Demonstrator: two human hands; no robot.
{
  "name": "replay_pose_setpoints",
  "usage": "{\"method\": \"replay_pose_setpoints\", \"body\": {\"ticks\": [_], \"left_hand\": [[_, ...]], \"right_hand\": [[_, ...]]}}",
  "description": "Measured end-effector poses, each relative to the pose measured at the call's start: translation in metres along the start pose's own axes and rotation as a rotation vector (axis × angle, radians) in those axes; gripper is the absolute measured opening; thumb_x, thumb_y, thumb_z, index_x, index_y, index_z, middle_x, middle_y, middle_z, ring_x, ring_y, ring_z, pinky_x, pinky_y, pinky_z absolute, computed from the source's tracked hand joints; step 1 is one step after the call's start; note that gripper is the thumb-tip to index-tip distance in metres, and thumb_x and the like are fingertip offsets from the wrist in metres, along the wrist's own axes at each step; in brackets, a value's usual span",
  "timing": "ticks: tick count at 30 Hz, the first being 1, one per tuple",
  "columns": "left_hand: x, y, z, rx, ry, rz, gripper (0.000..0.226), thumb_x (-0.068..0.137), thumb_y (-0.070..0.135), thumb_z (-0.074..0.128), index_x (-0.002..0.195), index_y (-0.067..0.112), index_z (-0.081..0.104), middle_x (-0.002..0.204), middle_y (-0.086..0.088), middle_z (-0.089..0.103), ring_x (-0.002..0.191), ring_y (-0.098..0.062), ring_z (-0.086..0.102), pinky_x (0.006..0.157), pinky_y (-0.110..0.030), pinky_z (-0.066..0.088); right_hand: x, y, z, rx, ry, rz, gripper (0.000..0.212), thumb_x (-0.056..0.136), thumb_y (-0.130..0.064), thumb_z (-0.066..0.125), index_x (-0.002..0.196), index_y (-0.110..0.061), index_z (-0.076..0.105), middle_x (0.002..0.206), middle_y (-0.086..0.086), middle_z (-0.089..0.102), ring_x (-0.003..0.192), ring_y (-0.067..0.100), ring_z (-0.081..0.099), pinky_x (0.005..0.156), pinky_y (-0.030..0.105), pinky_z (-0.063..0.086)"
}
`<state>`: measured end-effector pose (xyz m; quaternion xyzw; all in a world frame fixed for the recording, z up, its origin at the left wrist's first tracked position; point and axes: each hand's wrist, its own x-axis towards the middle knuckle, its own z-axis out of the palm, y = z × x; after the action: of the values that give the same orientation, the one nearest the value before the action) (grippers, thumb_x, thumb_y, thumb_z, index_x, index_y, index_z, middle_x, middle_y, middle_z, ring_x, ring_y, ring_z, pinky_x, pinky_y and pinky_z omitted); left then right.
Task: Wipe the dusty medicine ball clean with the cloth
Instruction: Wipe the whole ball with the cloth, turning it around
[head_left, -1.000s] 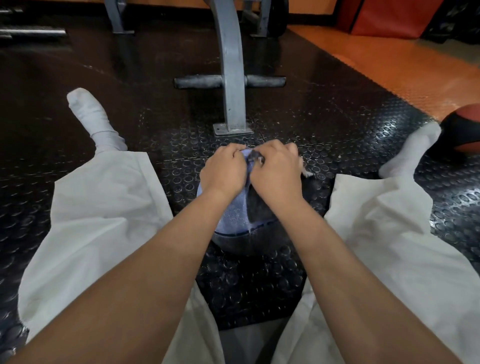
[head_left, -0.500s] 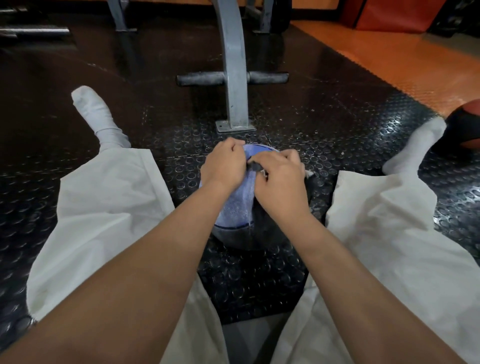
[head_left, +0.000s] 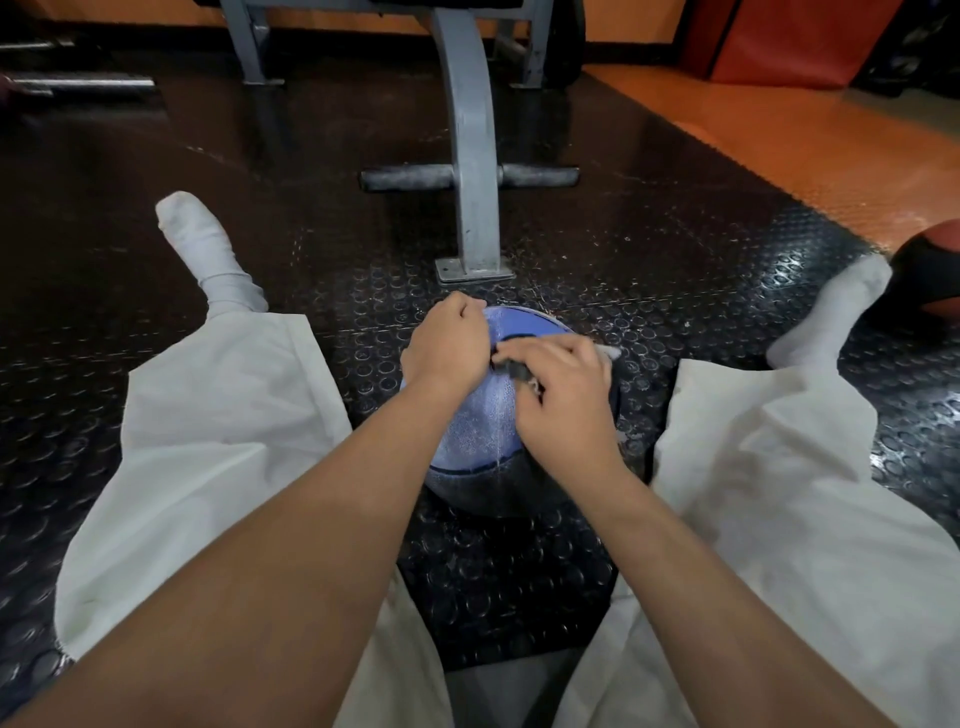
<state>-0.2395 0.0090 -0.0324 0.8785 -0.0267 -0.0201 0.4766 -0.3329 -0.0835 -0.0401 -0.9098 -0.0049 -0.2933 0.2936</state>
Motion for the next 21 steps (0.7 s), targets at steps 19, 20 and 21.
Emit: {"method": "replay_pose_setpoints", "body": {"ticks": [19,20,21], "left_hand": [[0.007,0.007,0.001,0.024,-0.012,-0.002,0.033,0.1,0.024,0.03,0.111,0.029,0.06,0.127,0.005,0.061,0.111,-0.022,0.055,0.101,-0.044,0.04],[0.005,0.007,0.001,0.025,-0.01,0.025,0.035,0.1,0.023,0.03,0.115,0.028,0.062,0.128,0.006,0.061,0.112,-0.021,0.055,0.101,-0.043,0.041],[0.002,0.006,0.002,0.026,-0.002,0.062,0.037,0.1,0.022,0.031,0.117,0.027,0.063,0.128,0.007,0.061,0.112,-0.019,0.056,0.1,-0.042,0.042]], "right_hand": [[-0.025,0.004,0.012,-0.088,0.094,-0.016,0.039,0.079,-0.014,0.043,0.107,-0.021,0.07,0.117,-0.009,0.067,0.117,0.015,0.041,0.099,0.035,0.022],[-0.027,0.006,0.01,-0.088,0.093,-0.036,0.039,0.079,-0.015,0.042,0.106,-0.021,0.07,0.116,-0.01,0.068,0.116,0.015,0.042,0.097,0.034,0.023],[-0.024,0.007,0.007,-0.091,0.087,-0.051,0.038,0.079,-0.015,0.042,0.104,-0.021,0.07,0.114,-0.01,0.068,0.114,0.014,0.044,0.095,0.031,0.023]]}}
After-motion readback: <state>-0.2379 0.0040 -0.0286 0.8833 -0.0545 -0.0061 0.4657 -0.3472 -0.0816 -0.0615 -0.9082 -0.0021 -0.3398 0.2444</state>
